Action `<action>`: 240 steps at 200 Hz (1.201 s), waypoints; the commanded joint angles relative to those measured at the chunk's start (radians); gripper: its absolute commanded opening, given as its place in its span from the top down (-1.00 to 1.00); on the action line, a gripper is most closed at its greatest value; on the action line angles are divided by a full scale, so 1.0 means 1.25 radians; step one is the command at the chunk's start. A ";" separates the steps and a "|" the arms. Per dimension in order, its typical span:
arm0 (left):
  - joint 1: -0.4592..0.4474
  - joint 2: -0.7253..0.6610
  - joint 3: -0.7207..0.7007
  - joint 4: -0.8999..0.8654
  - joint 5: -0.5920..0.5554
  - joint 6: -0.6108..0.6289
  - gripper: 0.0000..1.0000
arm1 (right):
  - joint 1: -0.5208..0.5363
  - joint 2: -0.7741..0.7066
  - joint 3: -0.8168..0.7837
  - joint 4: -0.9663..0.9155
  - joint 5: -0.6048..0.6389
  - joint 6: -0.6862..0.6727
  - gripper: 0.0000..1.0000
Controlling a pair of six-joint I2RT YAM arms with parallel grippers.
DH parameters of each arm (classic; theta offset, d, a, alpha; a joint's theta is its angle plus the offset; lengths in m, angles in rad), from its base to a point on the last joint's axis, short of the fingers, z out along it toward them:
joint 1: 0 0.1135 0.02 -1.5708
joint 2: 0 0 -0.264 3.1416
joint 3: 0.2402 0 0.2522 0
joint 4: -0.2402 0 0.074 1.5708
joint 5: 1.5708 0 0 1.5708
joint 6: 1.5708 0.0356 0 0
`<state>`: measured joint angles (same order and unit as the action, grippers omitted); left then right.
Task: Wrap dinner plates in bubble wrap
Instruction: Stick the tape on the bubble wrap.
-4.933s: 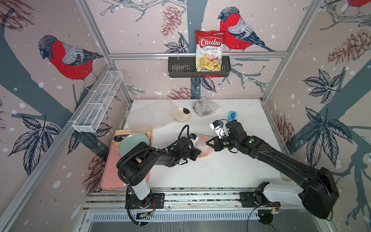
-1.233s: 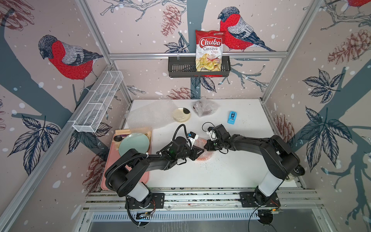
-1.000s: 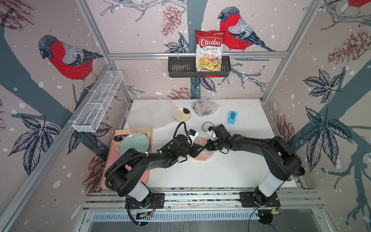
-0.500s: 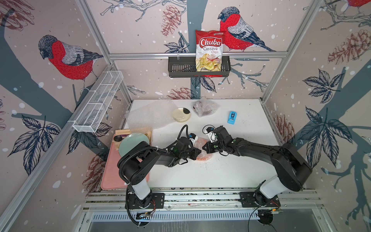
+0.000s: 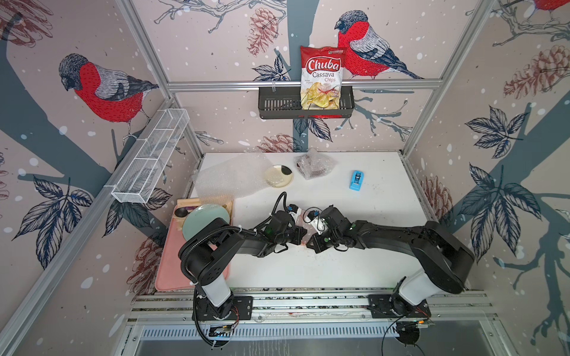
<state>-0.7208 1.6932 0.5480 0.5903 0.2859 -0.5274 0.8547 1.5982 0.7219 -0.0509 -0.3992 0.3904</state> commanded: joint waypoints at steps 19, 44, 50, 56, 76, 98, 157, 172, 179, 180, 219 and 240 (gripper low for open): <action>0.002 0.012 -0.011 -0.059 -0.047 -0.024 1.00 | 0.034 -0.057 -0.002 -0.007 0.007 -0.030 1.00; 0.001 0.013 -0.011 -0.059 -0.050 -0.024 1.00 | 0.047 -0.025 -0.005 0.019 0.086 0.003 1.00; 0.002 0.013 -0.011 -0.058 -0.050 -0.025 1.00 | 0.046 0.000 0.001 0.019 0.137 0.026 1.00; 0.001 0.013 -0.012 -0.059 -0.051 -0.025 1.00 | 0.043 0.022 0.006 0.020 0.173 0.041 1.00; 0.001 0.013 -0.015 -0.059 -0.053 -0.029 1.00 | 0.040 0.053 0.010 0.025 0.214 0.047 1.00; 0.002 0.011 -0.026 -0.054 -0.052 -0.031 1.00 | 0.050 0.019 -0.015 0.001 0.196 0.020 1.00; 0.002 0.029 -0.019 -0.045 -0.040 -0.030 1.00 | -0.034 -0.005 -0.059 0.058 0.192 0.059 1.00; 0.002 0.032 -0.018 -0.047 -0.039 -0.030 1.00 | -0.050 0.020 -0.038 0.072 0.196 0.069 1.00; 0.002 0.031 -0.019 -0.047 -0.040 -0.031 1.00 | -0.057 0.020 -0.034 0.069 0.206 0.078 1.00; 0.002 0.031 -0.020 -0.047 -0.040 -0.031 1.00 | -0.058 0.020 -0.034 0.068 0.209 0.080 1.00; 0.002 0.027 -0.025 -0.042 -0.046 -0.041 1.00 | -0.106 -0.092 -0.069 -0.011 0.190 0.026 1.00; 0.002 0.032 -0.021 -0.038 -0.042 -0.045 1.00 | -0.098 -0.160 -0.042 -0.071 0.042 -0.084 1.00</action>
<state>-0.7177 1.7214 0.5251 0.6697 0.2359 -0.5694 0.7250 1.4635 0.6403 -0.0521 -0.1726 0.4347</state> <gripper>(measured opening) 0.060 0.048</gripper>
